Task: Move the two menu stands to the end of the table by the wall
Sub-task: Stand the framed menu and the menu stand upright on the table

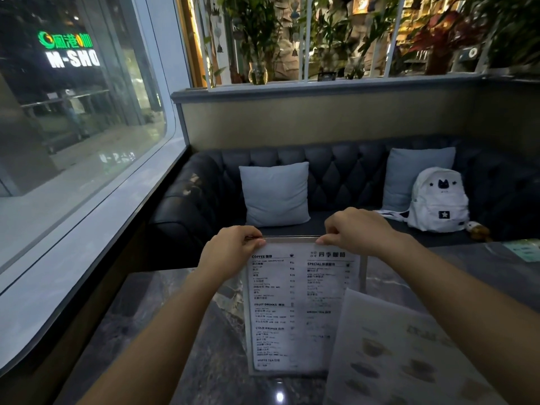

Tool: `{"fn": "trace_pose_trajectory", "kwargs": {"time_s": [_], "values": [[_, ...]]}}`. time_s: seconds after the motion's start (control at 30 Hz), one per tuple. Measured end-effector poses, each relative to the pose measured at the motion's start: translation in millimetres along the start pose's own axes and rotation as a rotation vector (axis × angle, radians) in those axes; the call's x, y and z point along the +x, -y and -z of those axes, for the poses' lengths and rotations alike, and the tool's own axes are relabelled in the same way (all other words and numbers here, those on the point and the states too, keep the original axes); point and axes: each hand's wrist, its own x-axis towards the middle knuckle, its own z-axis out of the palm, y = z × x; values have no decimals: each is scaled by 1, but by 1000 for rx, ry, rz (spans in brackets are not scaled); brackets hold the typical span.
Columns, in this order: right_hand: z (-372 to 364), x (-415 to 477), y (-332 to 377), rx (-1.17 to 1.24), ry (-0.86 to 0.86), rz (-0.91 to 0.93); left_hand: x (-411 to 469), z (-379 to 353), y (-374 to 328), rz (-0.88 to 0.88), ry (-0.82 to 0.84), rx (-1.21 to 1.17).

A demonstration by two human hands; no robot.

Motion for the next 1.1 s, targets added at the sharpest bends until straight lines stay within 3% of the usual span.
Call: {"fn": "trace_pose_trajectory", "kwargs": {"time_s": [0.13, 0.33, 0.4, 0.6, 0.83, 1.1], "values": [[4, -7, -4, -3, -35, 35, -5, 2, -2, -41, 91, 14], [28, -37, -12, 123, -146, 37, -21, 6, -27, -200, -184, 34], [38, -56, -17, 188, -135, 21, -27, 8, -40, -248, -205, -3], [54, -122, -32, 326, -148, -57, -45, -4, -78, -397, -6, -185], [44, -190, -52, 354, -97, -142, -61, -35, -105, -498, 174, -219], [18, -246, -64, 412, -219, -238, -66, -49, -108, -429, 218, -312]]}}
